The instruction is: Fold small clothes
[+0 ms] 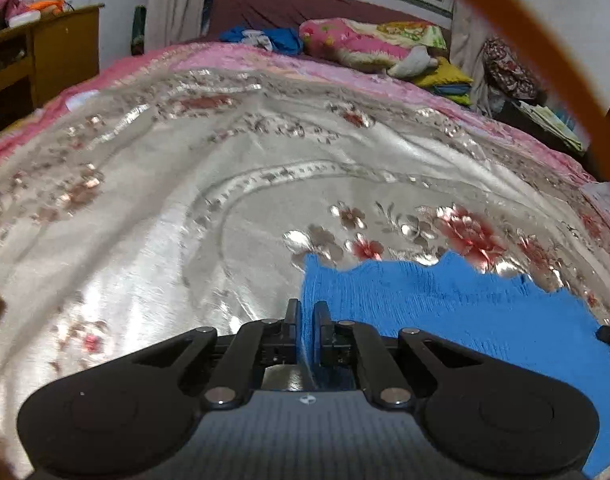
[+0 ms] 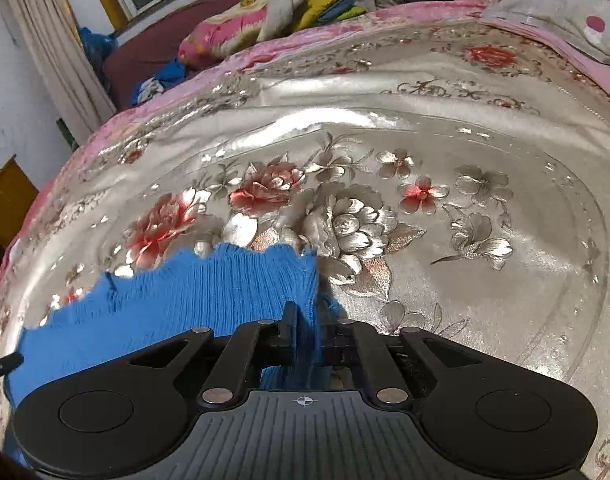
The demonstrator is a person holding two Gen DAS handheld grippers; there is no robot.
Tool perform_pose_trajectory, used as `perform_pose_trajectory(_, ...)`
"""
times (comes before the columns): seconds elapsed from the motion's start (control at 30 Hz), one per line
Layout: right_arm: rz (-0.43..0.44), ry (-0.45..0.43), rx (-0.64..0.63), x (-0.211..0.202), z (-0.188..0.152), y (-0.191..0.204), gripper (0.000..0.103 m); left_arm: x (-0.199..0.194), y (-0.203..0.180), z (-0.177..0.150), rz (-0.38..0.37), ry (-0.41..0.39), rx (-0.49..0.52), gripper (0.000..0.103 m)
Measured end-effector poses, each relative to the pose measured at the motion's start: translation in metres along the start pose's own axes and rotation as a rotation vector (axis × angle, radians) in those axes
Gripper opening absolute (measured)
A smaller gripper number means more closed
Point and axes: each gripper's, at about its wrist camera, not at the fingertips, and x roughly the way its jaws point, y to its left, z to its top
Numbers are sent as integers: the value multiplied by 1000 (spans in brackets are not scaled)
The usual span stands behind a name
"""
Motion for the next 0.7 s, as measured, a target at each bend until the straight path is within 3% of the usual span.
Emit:
perform_pose_trajectory(0.2,-6,-87,-13,-32,2,3,13,-32,0,-2,-16,-53,-14,13)
perform_pose_trajectory(0.3,14,-109,-28,-49,-3,5,13,-47,-13,-12,-52,-75,39,13)
perform_pose_trajectory(0.43,53,-78,-30,-57,-18,7,13,-48,-29,-28,-114,-43,81,13)
perform_pose_trajectory(0.57,33,-26,-10,-48,-33,-1,14,-29,-35,-46,-79,25,129,13)
perform_pose_trajectory(0.7,33,7,18,-41,-37,-12,15,-25,-23,-51,-88,38,94,18)
